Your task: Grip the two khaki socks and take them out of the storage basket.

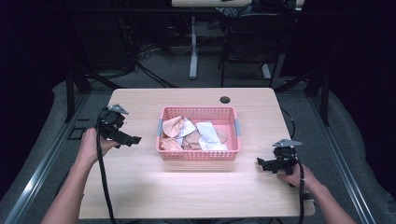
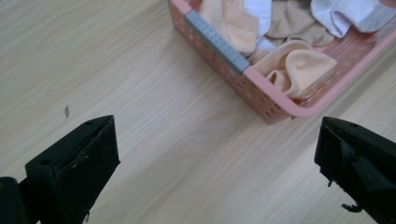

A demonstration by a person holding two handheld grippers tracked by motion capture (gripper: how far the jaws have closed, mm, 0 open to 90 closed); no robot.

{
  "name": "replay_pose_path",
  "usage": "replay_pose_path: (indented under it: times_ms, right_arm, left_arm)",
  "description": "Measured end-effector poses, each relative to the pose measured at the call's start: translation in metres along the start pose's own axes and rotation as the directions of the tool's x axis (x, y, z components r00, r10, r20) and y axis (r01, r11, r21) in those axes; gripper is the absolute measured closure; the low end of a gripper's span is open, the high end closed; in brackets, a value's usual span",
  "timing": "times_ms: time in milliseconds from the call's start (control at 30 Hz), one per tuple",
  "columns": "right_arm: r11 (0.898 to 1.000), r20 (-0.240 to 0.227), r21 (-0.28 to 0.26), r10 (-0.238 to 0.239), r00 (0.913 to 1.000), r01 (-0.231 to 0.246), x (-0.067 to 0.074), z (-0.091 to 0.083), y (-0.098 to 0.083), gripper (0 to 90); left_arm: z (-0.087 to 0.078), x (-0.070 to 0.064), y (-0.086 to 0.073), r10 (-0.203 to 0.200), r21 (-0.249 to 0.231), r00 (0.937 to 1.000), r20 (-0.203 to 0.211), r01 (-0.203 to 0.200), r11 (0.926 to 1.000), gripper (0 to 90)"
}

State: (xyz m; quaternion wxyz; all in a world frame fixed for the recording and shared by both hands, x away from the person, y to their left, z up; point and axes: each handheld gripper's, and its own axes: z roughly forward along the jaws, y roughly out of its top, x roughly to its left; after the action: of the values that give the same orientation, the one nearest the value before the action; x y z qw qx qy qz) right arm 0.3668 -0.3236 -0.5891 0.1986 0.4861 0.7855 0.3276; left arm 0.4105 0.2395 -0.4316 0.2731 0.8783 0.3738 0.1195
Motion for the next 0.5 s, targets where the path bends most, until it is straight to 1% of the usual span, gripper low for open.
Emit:
replay_pose_path:
  times_ms: [33, 67, 100, 133, 233, 300, 333, 400, 433, 467, 500]
  right_arm:
    - [1.000, 0.000, 0.000, 0.000, 1.0000, 0.000, 0.000, 0.000, 0.000, 0.0]
    - [1.000, 0.000, 0.000, 0.000, 1.0000, 0.000, 0.000, 0.000, 0.000, 0.0]
    - [1.000, 0.000, 0.000, 0.000, 1.0000, 0.000, 0.000, 0.000, 0.000, 0.0]
    - [1.000, 0.000, 0.000, 0.000, 1.0000, 0.000, 0.000, 0.000, 0.000, 0.0]
    - [1.000, 0.000, 0.000, 0.000, 1.0000, 0.000, 0.000, 0.000, 0.000, 0.0]
    - [1.000, 0.000, 0.000, 0.000, 1.0000, 0.000, 0.000, 0.000, 0.000, 0.0]
    - [1.000, 0.000, 0.000, 0.000, 1.0000, 0.000, 0.000, 0.000, 0.000, 0.0]
    - [1.000, 0.000, 0.000, 0.000, 1.0000, 0.000, 0.000, 0.000, 0.000, 0.0]
    - [1.000, 0.000, 0.000, 0.000, 1.0000, 0.000, 0.000, 0.000, 0.000, 0.0]
    - [1.000, 0.000, 0.000, 0.000, 1.0000, 0.000, 0.000, 0.000, 0.000, 0.0]
    - [1.000, 0.000, 0.000, 0.000, 1.0000, 0.000, 0.000, 0.000, 0.000, 0.0]
  left_arm:
    - [0.003, -0.003, 0.011, 0.028, 0.014, 0.9996, 0.004, -0.028, 0.9995, 0.0]
    - [0.003, -0.003, 0.011, 0.028, 0.014, 0.9996, 0.004, -0.028, 0.9995, 0.0]
    - [0.004, -0.004, 0.014, 0.036, 0.016, 0.9993, 0.006, -0.036, 0.9992, 0.0]
    - [0.005, -0.006, 0.018, 0.052, 0.025, 0.9986, 0.006, -0.052, 0.9983, 0.0]
    - [0.008, -0.012, 0.029, 0.084, 0.039, 0.9964, 0.011, -0.085, 0.9956, 0.0]
    - [0.014, -0.017, 0.040, 0.116, 0.057, 0.9930, 0.021, -0.117, 0.9915, 0.0]
    - [0.014, -0.017, 0.040, 0.116, 0.057, 0.9930, 0.021, -0.117, 0.9915, 0.0]
    - [0.018, -0.021, 0.046, 0.130, 0.067, 0.9909, 0.034, -0.132, 0.9890, 0.0]
    - [0.021, -0.022, 0.047, 0.131, 0.073, 0.9906, 0.041, -0.133, 0.9884, 0.0]
    - [0.027, -0.026, 0.052, 0.139, 0.088, 0.9884, 0.062, -0.144, 0.9857, 0.0]
    - [0.031, -0.028, 0.055, 0.147, 0.098, 0.9872, 0.062, -0.152, 0.9835, 0.0]
